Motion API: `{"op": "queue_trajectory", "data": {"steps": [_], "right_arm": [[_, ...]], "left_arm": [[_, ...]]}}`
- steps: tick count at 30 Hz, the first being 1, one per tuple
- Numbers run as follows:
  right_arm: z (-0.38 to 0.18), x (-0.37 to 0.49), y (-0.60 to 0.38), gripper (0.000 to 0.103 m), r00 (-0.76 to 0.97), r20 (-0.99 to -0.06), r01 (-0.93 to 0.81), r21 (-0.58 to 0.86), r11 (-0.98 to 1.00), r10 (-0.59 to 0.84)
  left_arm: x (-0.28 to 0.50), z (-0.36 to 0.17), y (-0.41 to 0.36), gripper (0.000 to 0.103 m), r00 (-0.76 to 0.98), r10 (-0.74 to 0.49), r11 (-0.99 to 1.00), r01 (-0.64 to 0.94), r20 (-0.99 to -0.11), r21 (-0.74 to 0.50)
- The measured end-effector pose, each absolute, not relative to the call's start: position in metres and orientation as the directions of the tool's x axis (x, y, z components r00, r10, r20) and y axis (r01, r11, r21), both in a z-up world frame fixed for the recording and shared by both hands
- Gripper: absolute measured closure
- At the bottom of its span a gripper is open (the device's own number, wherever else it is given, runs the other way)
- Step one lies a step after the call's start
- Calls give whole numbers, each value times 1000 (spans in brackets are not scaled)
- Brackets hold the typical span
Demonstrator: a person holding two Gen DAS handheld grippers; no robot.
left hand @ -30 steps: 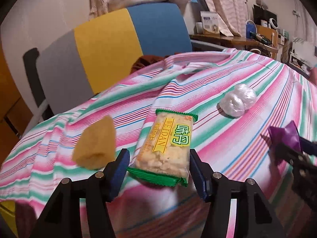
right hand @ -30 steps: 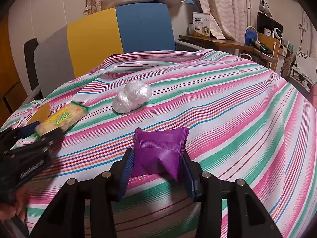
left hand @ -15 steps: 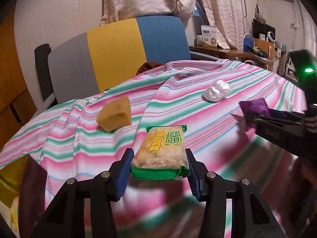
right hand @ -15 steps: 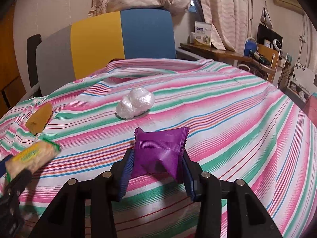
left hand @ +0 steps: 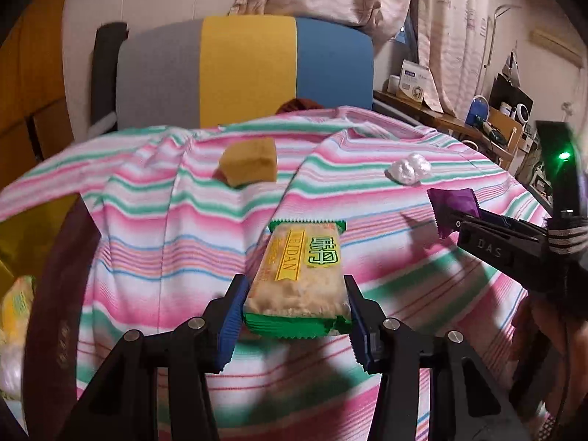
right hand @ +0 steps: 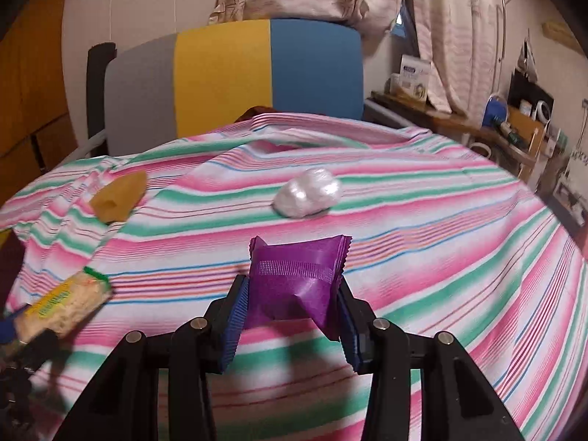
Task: Organize objects
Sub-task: 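Carry the WEIDAN bar toward the gold tray with the left tool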
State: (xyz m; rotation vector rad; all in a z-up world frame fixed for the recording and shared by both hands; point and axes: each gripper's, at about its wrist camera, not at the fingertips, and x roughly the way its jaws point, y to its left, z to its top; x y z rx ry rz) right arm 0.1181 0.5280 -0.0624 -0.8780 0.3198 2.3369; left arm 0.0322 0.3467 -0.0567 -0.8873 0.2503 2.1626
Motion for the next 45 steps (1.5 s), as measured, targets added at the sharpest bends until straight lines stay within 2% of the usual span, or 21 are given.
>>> {"op": "queue_trajectory", "data": {"steps": [4,5,6,8,10,11,16,17,24,31,34,37,45], "right_arm": [[-62,117,510,58,-600,-660,-612,14,-791,452],[-62,115,505,58,-598,-655,-608,-6,-794,463],[-62,113,502,58,-595,-651,-606,-22,-795,471],[-63,111,497,58,-590,-646,-601,-50,-798,484],[-66,109,494,58,-589,-644,-594,-64,-802,488],[-66,108,494,58,-588,-641,-595,-70,-801,492],[-66,108,489,58,-597,-629,-584,-86,-807,499],[-65,109,487,58,-600,-625,-582,-87,-808,500],[-66,107,488,65,-600,-632,-575,-86,-814,490],[-68,109,493,66,-602,-652,-576,-44,-816,461],[-75,101,502,58,-569,-705,-579,-23,-815,424],[-80,100,508,57,-559,-725,-584,-1,-812,403],[-68,102,488,61,-578,-701,-561,-30,-827,418]], "left_arm": [[27,-66,351,43,-424,552,-690,-716,-718,-108],[25,-68,352,40,-418,548,-693,-712,-724,-114],[23,-70,352,32,-410,546,-695,-709,-731,-122],[21,-74,355,29,-396,535,-698,-705,-746,-125],[23,-74,358,32,-395,538,-688,-717,-744,-117],[23,-76,360,45,-384,544,-675,-728,-746,-117],[26,-71,356,51,-381,563,-665,-736,-733,-128],[27,-68,351,55,-388,567,-672,-728,-727,-135],[36,-46,308,55,-415,604,-683,-709,-681,-174],[30,-30,256,55,-442,616,-723,-647,-652,-243],[29,-21,237,55,-462,621,-729,-636,-633,-252],[26,-14,220,55,-478,621,-739,-622,-621,-261],[9,1,177,55,-523,598,-779,-556,-607,-289]]}}
